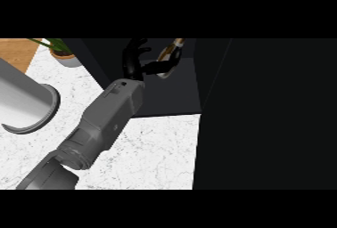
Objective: Pick up the wine, place it into the cabinet and close the cabinet
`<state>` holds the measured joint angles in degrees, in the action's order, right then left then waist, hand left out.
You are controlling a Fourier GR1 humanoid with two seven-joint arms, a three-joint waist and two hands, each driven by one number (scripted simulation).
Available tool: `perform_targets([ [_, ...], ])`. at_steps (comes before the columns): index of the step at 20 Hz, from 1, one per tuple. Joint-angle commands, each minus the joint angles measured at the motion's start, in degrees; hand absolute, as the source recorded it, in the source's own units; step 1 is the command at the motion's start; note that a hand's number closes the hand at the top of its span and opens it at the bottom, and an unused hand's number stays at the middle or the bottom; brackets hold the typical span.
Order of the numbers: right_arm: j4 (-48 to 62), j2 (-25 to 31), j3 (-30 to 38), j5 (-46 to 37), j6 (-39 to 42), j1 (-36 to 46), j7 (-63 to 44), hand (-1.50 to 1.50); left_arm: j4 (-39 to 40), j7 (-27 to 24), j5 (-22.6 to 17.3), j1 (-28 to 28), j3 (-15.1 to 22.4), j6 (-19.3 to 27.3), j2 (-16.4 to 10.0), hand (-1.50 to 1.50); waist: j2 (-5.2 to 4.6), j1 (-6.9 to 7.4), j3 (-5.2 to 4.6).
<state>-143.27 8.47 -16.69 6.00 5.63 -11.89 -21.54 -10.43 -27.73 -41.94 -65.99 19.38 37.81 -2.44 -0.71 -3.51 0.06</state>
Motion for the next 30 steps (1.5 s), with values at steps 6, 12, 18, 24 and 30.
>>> perform_targets([
  [6,-10.14,0.29,-0.53,5.04,0.36,-4.74,-2.8,-1.5,5.36,0.46,1.96,-2.09,-0.64,1.6,-2.21,-1.5,-0.22,-0.71,-0.07],
  [12,-9.05,0.95,1.02,6.27,1.82,-4.05,-1.45,-1.5,5.71,-2.01,2.66,-0.41,-1.12,-1.84,-4.91,-1.5,-0.56,-0.54,-0.1],
  [18,-9.22,0.74,-0.96,4.99,2.93,-7.34,0.68,-1.5,3.38,-6.14,3.3,1.26,-1.77,-6.89,-3.5,-1.5,0.0,0.03,-0.07],
  [24,-10.21,-0.11,-1.45,3.59,1.27,-5.81,-2.22,-1.5,1.31,-8.62,3.71,0.44,-2.82,-8.93,-0.66,-1.5,0.24,0.92,-0.1],
  [30,-11.17,0.0,-0.57,4.0,1.0,-6.7,-3.17,-1.5,-5.23,-10.33,2.82,2.11,-4.71,-11.48,-0.05,-1.5,1.04,2.69,-0.06],
])
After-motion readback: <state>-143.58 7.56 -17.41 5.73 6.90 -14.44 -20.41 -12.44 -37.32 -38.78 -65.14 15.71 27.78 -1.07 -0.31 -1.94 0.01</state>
